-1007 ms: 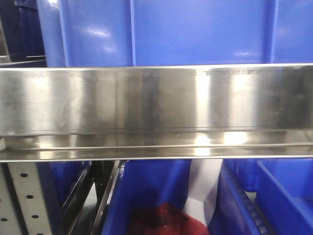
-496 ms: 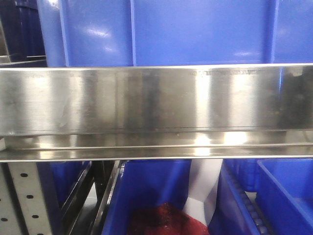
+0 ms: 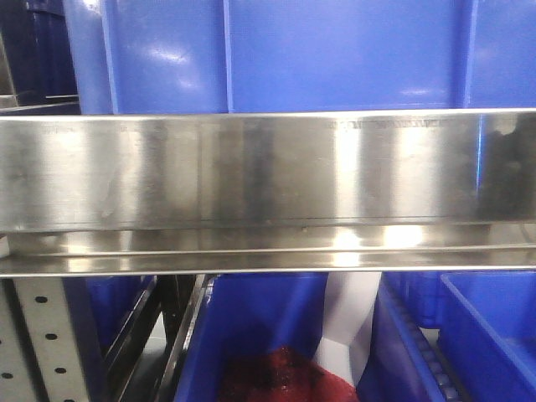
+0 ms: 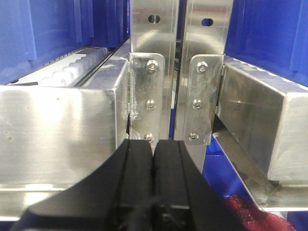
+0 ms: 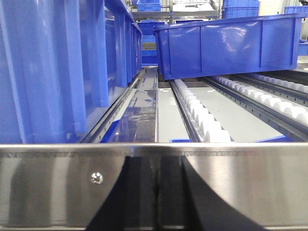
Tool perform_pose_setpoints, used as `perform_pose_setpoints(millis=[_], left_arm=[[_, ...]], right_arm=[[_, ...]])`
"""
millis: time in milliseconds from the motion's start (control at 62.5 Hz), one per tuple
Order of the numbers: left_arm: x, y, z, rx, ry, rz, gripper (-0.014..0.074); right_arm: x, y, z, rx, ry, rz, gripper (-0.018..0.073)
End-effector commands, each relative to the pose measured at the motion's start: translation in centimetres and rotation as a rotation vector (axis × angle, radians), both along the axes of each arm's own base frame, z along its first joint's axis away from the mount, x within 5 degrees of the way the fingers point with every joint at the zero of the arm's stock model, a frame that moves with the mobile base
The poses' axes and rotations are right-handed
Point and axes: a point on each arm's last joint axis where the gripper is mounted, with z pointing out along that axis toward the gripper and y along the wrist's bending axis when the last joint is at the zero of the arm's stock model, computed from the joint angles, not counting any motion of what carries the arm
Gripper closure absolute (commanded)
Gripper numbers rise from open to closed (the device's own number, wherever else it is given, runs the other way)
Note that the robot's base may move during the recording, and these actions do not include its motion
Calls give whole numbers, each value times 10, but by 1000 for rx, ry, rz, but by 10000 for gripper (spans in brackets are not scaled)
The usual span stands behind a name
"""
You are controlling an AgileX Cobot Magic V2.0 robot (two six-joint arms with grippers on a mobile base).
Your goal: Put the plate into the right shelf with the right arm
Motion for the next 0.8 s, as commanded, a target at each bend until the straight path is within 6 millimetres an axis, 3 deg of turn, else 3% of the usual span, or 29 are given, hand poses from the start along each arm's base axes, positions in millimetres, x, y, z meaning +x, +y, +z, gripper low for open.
perform_pose_setpoints(millis=[0,783], left_arm=[[0,0,6,-17,-84,-2,643],[0,0,6,-17,-84,-2,643]], right_arm=[[-2,0,10,-18,-104,-1,503],[-2,0,10,-17,-103,-1,503]])
